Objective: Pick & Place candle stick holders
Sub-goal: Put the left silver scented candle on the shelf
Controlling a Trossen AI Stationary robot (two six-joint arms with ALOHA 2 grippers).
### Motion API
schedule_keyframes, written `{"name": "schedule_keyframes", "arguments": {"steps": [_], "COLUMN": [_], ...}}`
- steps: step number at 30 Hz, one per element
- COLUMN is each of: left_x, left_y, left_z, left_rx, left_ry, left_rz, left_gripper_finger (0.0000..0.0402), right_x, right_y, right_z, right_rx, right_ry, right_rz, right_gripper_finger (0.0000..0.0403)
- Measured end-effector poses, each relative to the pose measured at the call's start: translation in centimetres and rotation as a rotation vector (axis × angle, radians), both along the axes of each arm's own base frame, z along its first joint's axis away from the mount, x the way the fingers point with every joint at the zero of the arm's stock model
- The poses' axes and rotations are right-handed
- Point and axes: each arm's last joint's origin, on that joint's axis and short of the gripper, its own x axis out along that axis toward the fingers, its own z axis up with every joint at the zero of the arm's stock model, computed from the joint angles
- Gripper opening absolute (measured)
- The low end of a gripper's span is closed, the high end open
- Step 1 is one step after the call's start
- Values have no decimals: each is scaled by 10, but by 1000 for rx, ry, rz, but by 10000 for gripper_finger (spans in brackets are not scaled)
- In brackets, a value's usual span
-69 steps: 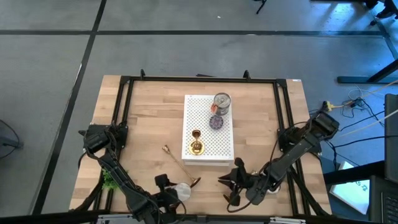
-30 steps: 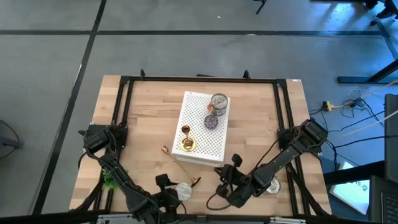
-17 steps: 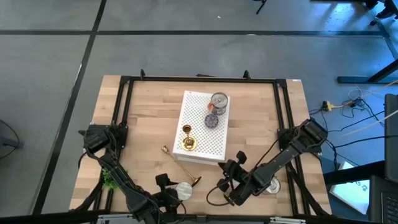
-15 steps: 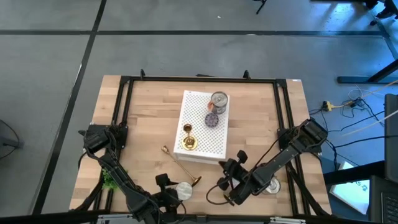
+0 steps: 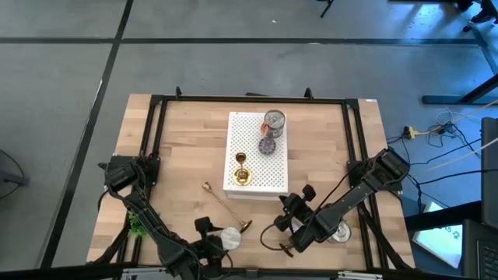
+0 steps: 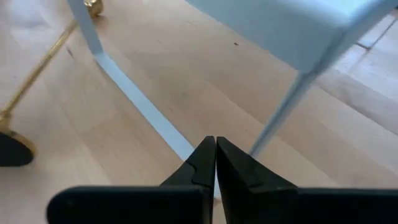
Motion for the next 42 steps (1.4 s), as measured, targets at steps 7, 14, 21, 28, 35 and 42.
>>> {"name": "schedule_keyframes", "arguments": {"steps": [7, 14, 21, 28, 35, 42], "left_x": [0, -2, -7, -7, -6, 2], "left_y": [0, -2, -6, -6, -5, -1], "left_z": [0, 0, 0, 1, 1, -12], "left_rx": [5, 0, 6, 40, 84, 97], "left_ry": [-6, -8, -14, -60, -109, -89], "left_rz": [1, 1, -13, 0, 17, 46], "left_gripper_finger": [352, 352, 352, 352, 352, 352], "right_x": [-5, -12, -27, -24, 3, 37], "right_y": [27, 62, 113, 118, 110, 103], "right_z": [18, 56, 78, 77, 37, -5], "right_rx": [35, 68, 171, 62, -28, 13], "right_ry": [15, 125, 142, 6, -31, -96], "right_rz": [95, 273, 662, 642, 459, 344], "right_gripper_finger": [16, 16, 16, 16, 16, 16]}}
